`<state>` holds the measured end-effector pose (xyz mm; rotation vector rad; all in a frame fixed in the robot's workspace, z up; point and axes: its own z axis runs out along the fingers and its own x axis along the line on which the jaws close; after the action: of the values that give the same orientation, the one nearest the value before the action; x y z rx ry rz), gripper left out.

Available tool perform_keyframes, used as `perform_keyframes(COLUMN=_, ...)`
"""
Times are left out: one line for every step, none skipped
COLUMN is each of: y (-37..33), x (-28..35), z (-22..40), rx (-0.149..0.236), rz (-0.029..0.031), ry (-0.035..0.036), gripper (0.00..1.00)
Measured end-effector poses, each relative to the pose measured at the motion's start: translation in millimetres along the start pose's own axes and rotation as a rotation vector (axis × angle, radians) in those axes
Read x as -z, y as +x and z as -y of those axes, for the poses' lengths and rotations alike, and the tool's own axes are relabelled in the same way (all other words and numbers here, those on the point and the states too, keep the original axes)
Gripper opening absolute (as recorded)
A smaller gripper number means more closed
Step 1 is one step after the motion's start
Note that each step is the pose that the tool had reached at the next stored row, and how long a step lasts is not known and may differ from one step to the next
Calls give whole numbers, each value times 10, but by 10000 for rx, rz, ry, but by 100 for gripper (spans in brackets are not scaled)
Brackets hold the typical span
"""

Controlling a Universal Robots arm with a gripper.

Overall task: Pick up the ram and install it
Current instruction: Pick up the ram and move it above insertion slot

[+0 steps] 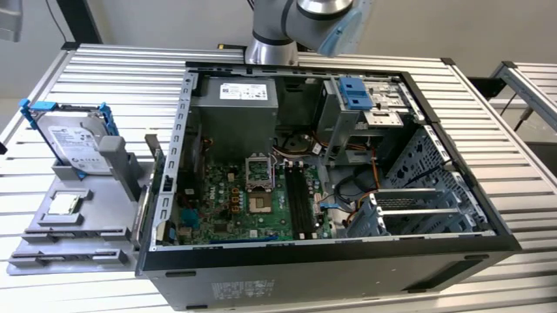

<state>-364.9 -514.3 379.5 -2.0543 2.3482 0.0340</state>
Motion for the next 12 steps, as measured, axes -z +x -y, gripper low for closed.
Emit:
perform_keyframes(y=0, x=0, z=0, rx=0, rz=0, ry=-1, gripper=100)
perform_keyframes(y=0, x=0, z=0, rx=-1, rz=0, ry=-1, gripper=100)
perform_keyframes(y=0, x=0, z=0, rx=-1, rz=0, ry=-2, gripper=100)
perform_keyframes(y=0, x=0, z=0, rx=0, rz=-1, ry=-3, gripper=100)
perform_keyframes(y=0, x=0, z=0, rx=0, rz=-1, ry=-3, gripper=100)
perform_keyframes(y=0, x=0, z=1, rx=0, rz=-1, ry=-4, gripper=100)
perform_keyframes(y=-3, x=0, z=1, rx=-4, rz=-2, ry=-4, gripper=100)
perform_keyframes(y=-4, x=-1, z=1, rx=-6, rz=-3, ry=-3, gripper=100)
perform_keyframes(y=-4, x=-5, z=1, rx=59, rz=-5, ry=-5, gripper=100)
perform_keyframes(y=-4, x=-12, z=0, rx=222, rz=-5, ry=-9, gripper=100)
perform_keyframes(y=-4, x=-22, z=0, rx=410, rz=-5, ry=-14, gripper=100)
perform_keyframes(y=-4, x=-35, z=0, rx=585, rz=-4, ry=-15, gripper=100)
